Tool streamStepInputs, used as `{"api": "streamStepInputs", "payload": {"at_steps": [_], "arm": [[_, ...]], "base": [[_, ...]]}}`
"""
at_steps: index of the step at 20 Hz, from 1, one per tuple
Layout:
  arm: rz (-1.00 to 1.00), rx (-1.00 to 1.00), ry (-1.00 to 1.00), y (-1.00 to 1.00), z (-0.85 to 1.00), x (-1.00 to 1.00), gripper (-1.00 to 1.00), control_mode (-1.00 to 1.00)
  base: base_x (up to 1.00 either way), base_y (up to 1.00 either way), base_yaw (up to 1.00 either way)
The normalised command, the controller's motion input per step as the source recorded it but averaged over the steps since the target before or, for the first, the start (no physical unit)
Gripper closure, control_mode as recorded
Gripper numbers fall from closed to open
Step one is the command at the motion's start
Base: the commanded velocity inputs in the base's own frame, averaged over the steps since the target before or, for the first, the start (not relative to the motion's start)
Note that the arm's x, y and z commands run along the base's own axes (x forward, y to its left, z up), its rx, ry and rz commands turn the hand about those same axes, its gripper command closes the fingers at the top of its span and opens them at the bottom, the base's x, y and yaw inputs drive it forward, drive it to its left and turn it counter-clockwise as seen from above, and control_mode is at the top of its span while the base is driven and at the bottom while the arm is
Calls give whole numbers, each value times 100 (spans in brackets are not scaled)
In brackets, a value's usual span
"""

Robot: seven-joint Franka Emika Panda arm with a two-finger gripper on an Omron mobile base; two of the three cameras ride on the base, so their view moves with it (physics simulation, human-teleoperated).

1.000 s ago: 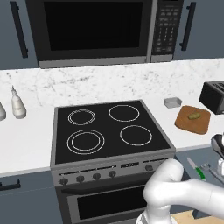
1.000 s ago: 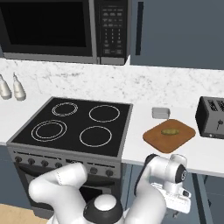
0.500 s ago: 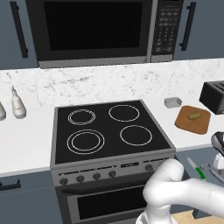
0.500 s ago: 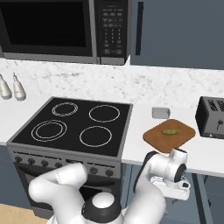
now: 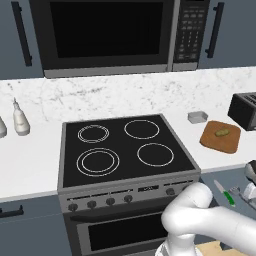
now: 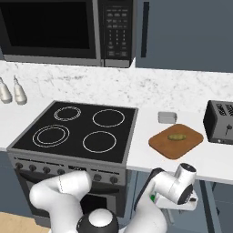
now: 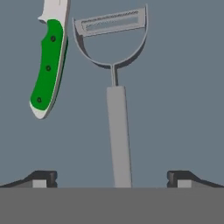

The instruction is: Place the appropriate cutting tool for cutting the potato skin on the cutting board.

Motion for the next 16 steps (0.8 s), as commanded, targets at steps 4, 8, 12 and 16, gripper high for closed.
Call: {"api": "streamStepInputs", "payload": {"at_steps": [4,8,12,16], "arm": [[0,0,0,-1,-18,26,-100,-100],[0,0,0,-15,-29,44,-100,-100],[0,0,0,-21,-40,38,-100,-100],[0,0,0,-31,-36,18,-100,-100]], "base": [[0,0,0],[0,0,0],[0,0,0],[0,0,0]]}}
